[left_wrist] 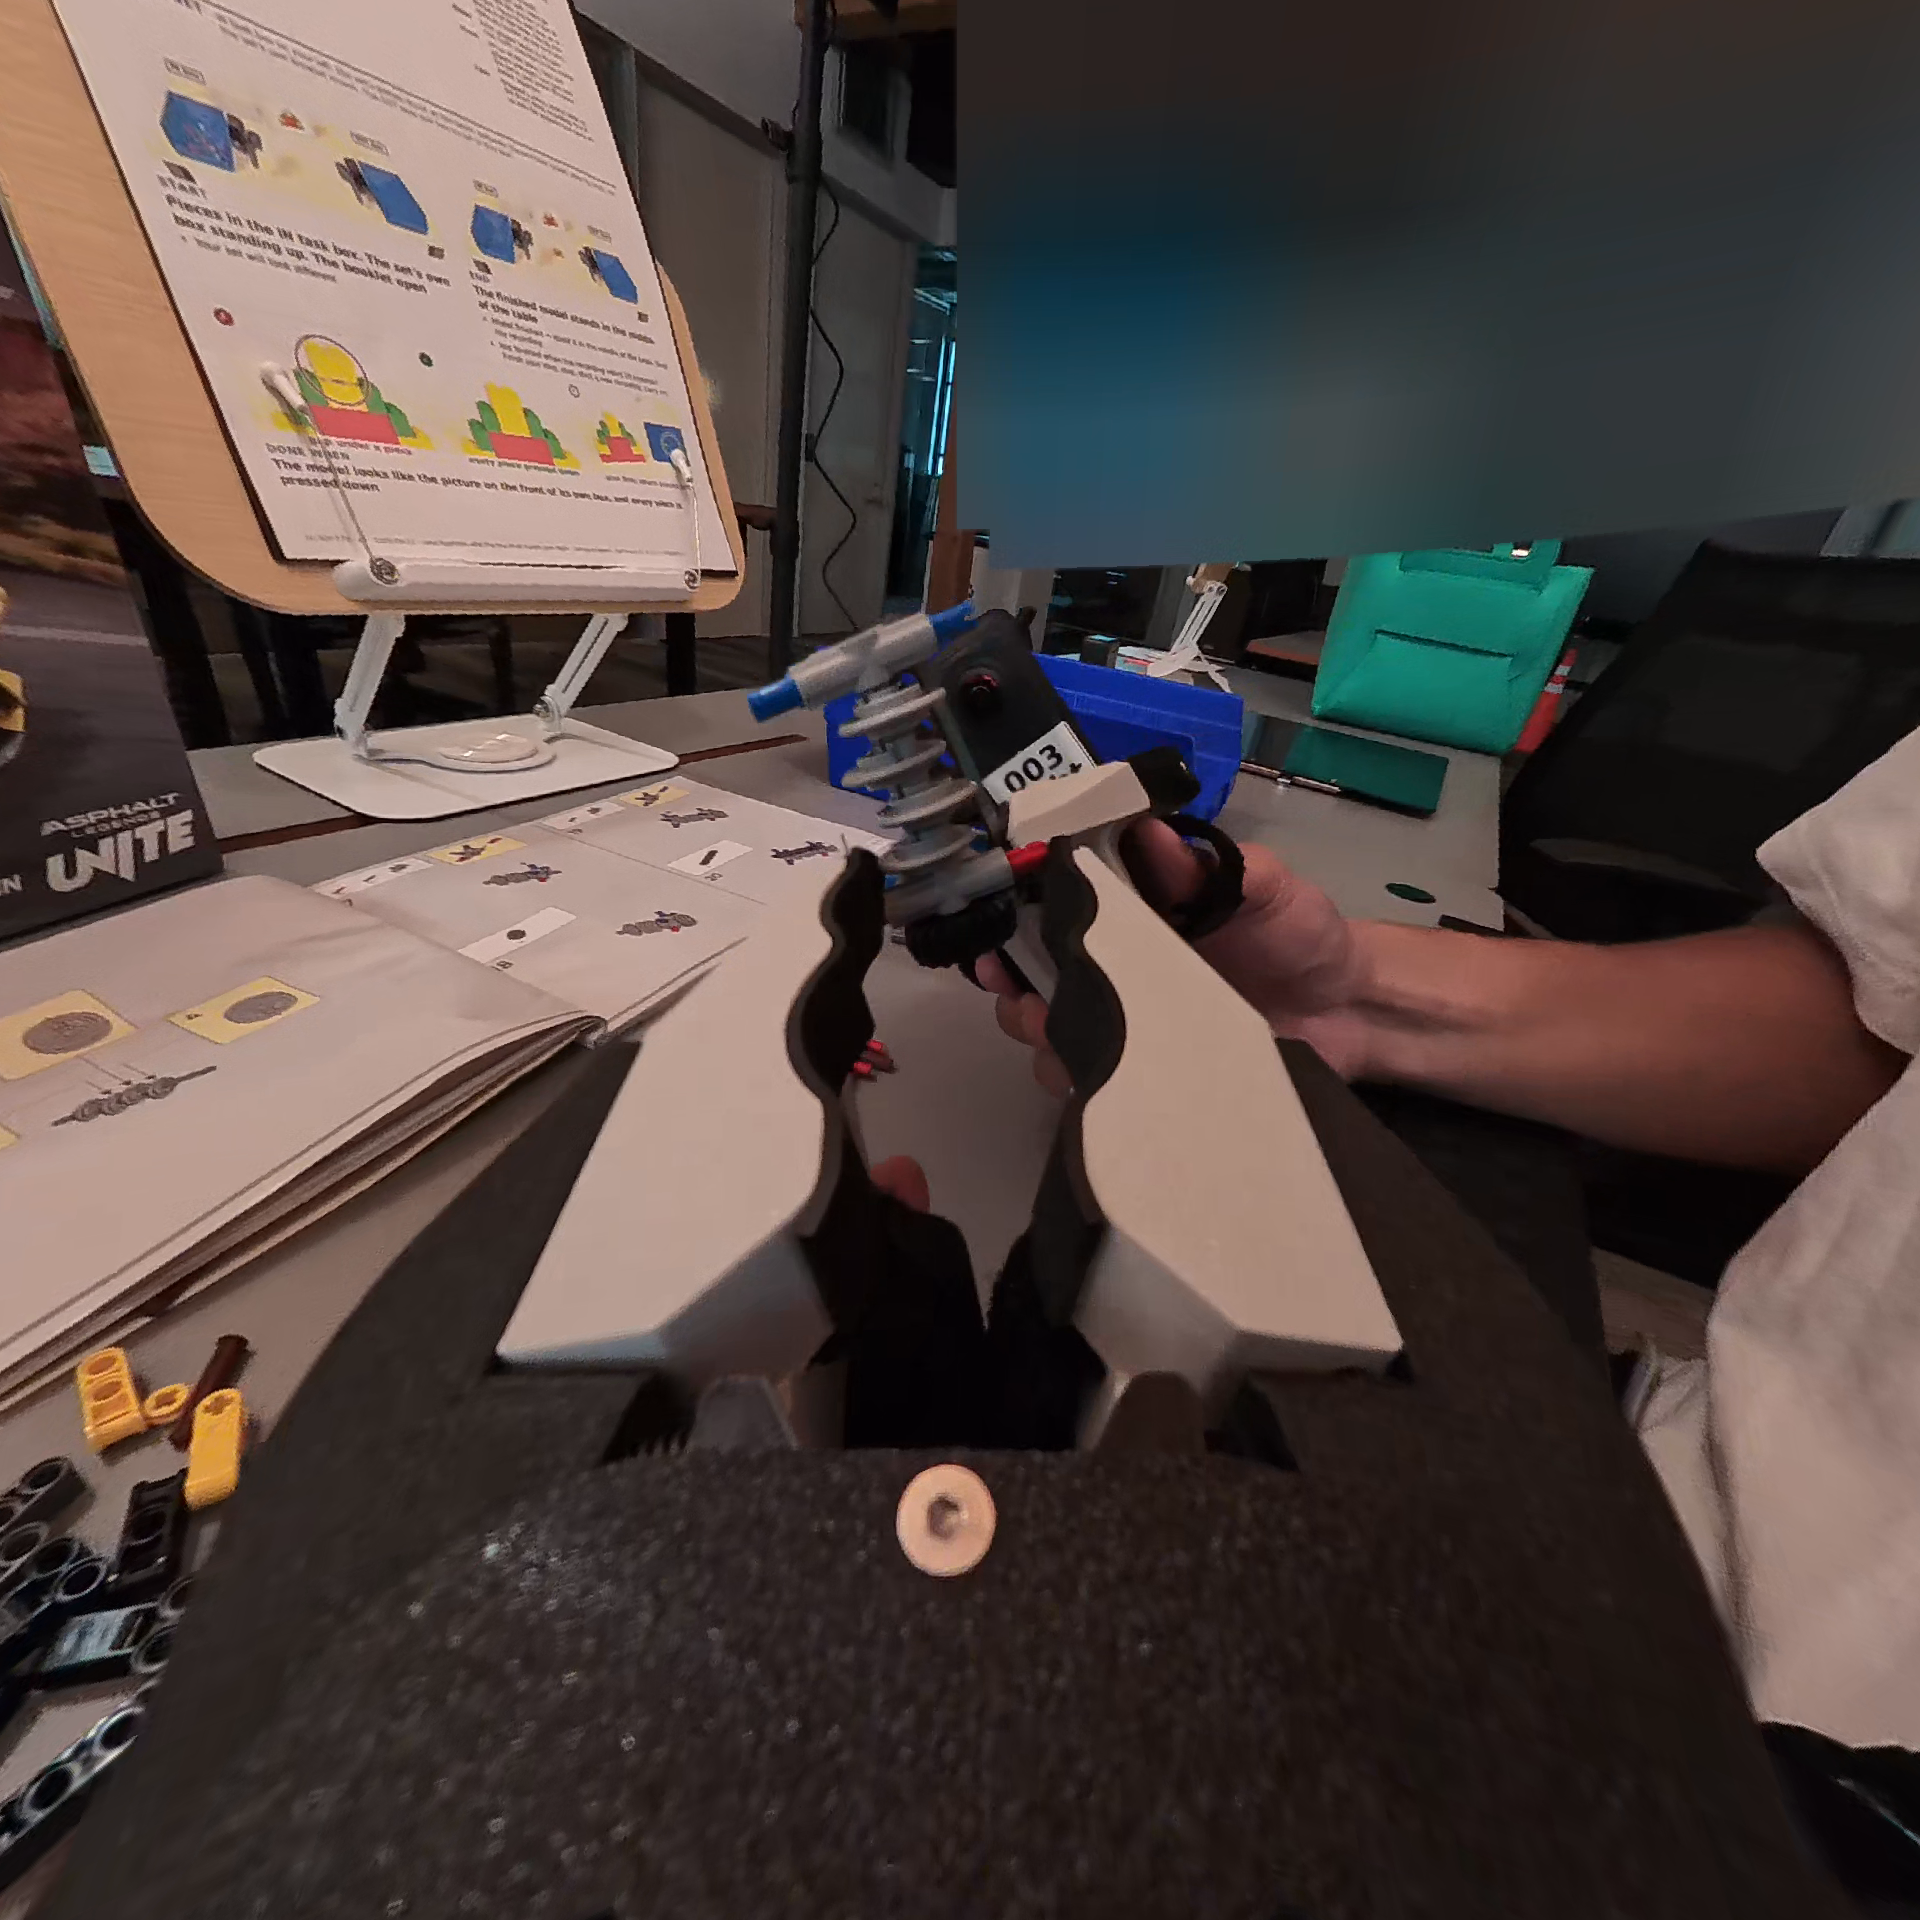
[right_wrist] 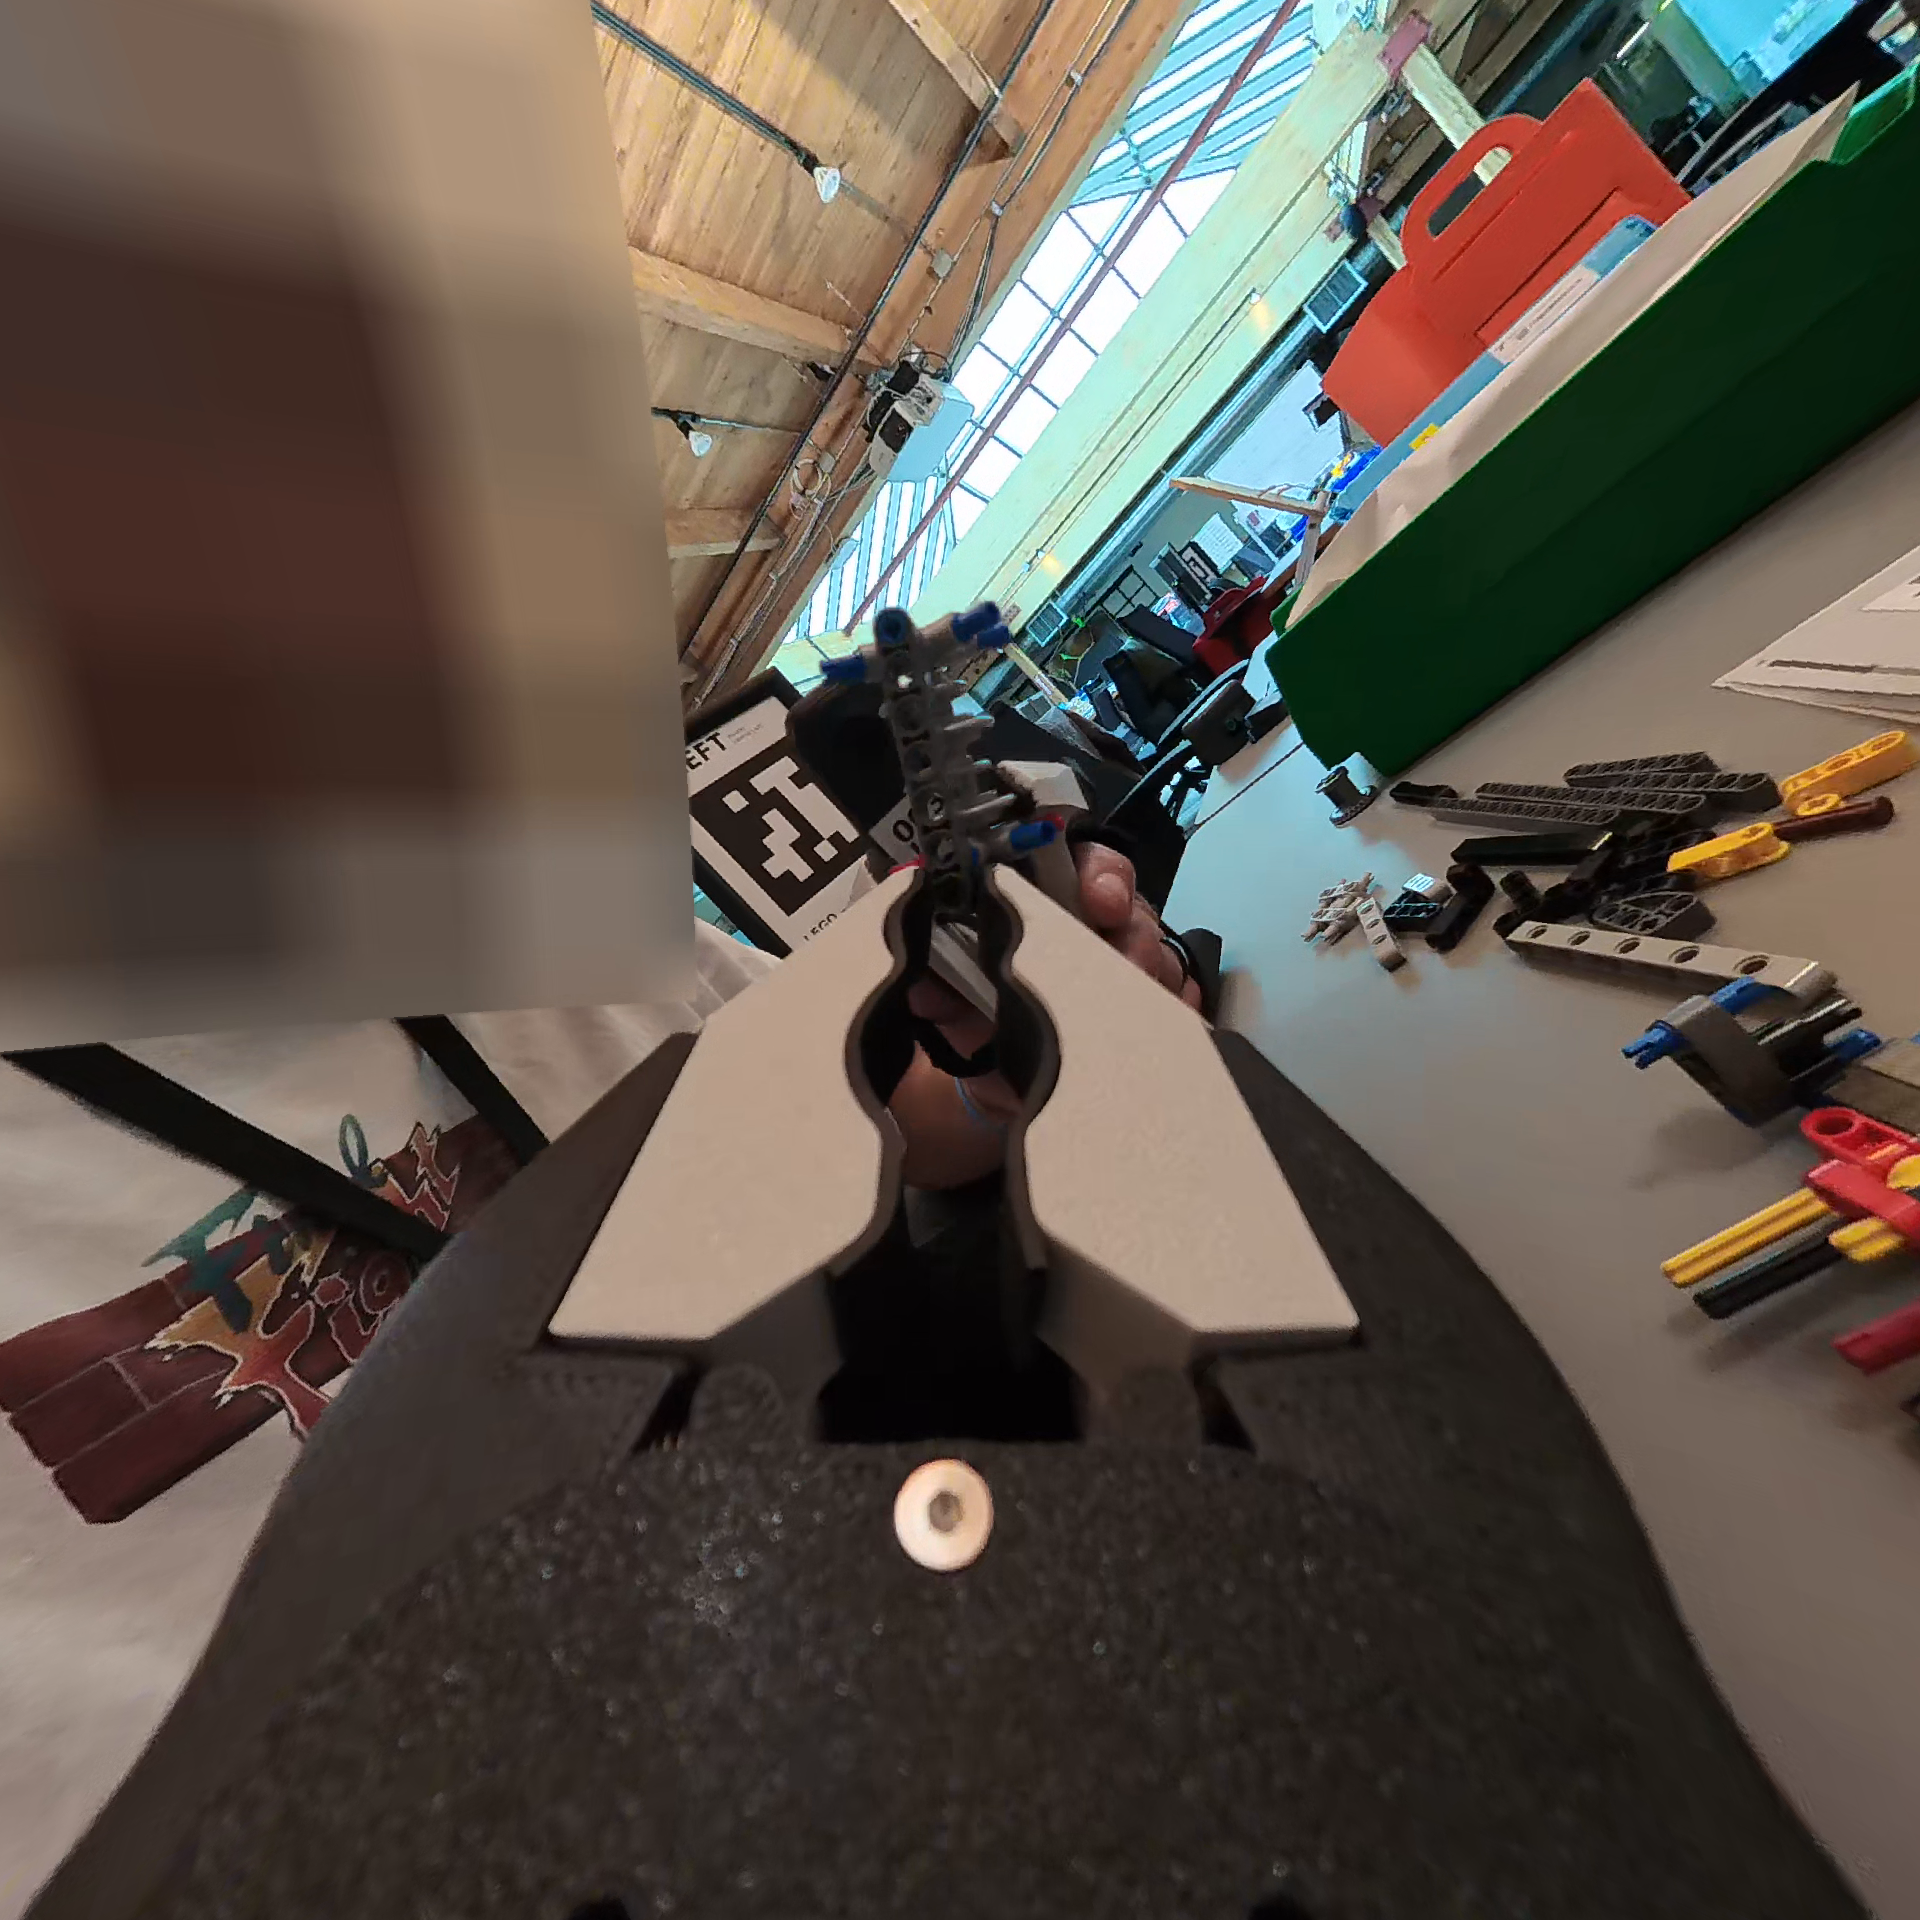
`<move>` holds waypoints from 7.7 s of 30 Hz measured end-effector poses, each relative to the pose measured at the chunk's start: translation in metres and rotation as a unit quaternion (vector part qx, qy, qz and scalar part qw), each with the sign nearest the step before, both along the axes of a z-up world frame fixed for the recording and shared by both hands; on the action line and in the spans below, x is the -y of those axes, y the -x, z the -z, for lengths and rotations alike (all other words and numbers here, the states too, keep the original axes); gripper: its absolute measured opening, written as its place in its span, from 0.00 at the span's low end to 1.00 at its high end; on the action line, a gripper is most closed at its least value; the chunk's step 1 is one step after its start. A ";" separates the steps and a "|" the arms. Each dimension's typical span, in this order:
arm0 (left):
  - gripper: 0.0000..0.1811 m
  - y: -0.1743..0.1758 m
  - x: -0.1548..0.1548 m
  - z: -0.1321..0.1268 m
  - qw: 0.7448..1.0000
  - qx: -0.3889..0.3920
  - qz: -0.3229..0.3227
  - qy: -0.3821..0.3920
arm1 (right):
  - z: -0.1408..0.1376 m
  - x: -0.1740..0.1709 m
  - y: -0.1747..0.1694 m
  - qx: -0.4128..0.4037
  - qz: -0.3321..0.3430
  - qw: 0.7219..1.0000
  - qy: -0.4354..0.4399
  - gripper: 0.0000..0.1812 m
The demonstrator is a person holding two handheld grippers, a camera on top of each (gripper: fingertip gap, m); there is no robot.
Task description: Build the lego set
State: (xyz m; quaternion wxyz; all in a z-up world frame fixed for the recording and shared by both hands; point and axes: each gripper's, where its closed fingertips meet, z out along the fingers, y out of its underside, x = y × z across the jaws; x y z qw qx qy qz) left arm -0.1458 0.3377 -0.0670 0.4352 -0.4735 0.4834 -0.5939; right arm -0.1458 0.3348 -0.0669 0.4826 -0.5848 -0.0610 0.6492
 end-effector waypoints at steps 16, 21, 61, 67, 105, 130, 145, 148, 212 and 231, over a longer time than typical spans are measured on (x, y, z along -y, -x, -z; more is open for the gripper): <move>0.16 0.003 -0.002 -0.002 1.000 0.004 0.000 0.022 | 0.002 -0.001 0.004 0.070 0.022 0.997 -0.039 0.03; 0.16 0.004 -0.004 -0.006 0.999 0.016 -0.007 0.047 | 0.003 -0.001 0.008 0.091 0.034 0.994 -0.052 0.03; 0.07 0.022 -0.006 0.050 0.972 -0.165 0.110 -0.129 | 0.083 0.016 0.014 0.427 0.028 0.904 -0.010 0.03; 0.04 0.026 -0.005 0.075 0.944 -0.220 0.140 -0.201 | 0.100 0.016 0.013 0.463 0.014 0.886 0.003 0.03; 0.03 0.022 0.001 0.115 0.919 -0.251 0.164 -0.255 | 0.116 -0.004 0.023 0.684 -0.059 0.726 -0.037 0.06; 0.00 0.025 0.009 0.133 0.895 -0.286 0.194 -0.282 | 0.118 0.002 0.021 0.595 -0.054 0.799 -0.063 0.04; 0.18 0.007 -0.022 0.067 0.953 -0.137 0.038 -0.268 | 0.062 -0.017 -0.003 0.414 0.026 0.910 -0.023 0.03; 0.19 0.006 -0.014 0.067 0.946 -0.129 0.038 -0.295 | 0.068 -0.017 0.000 0.361 0.001 0.932 0.026 0.03; 0.03 0.006 -0.026 0.045 0.855 -0.074 -0.124 -0.498 | 0.036 -0.028 -0.005 0.074 -0.016 0.989 0.124 0.03; 0.03 0.005 -0.026 0.049 0.852 -0.085 -0.124 -0.502 | 0.040 -0.028 0.003 0.060 -0.028 0.989 0.132 0.04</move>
